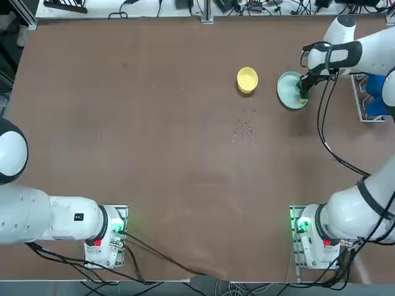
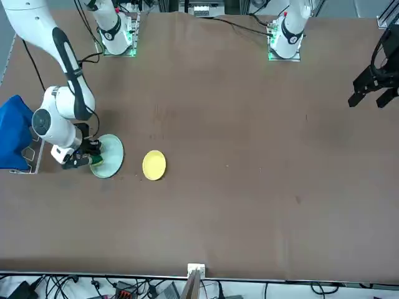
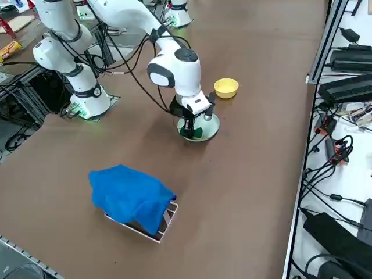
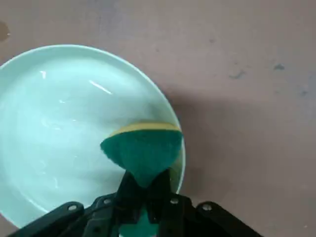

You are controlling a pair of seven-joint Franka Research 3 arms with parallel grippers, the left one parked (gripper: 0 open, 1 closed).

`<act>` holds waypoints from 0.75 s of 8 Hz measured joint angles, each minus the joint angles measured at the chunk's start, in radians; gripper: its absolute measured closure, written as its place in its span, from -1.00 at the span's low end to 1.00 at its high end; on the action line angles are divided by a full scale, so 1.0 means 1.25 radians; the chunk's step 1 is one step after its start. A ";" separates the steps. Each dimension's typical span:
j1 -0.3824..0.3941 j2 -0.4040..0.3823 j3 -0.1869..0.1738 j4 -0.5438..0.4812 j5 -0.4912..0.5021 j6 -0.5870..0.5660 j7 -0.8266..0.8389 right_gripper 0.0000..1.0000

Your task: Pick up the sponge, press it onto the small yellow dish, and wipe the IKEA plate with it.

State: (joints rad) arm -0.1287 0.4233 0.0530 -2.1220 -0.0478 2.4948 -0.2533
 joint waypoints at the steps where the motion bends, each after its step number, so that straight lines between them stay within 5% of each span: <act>1: -0.003 0.004 0.003 0.002 0.001 0.007 -0.006 0.82; 6: 0.005 0.058 0.017 0.081 0.013 0.009 -0.015 0.82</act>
State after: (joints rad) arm -0.1220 0.4952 0.0739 -2.0213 -0.0317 2.5060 -0.2724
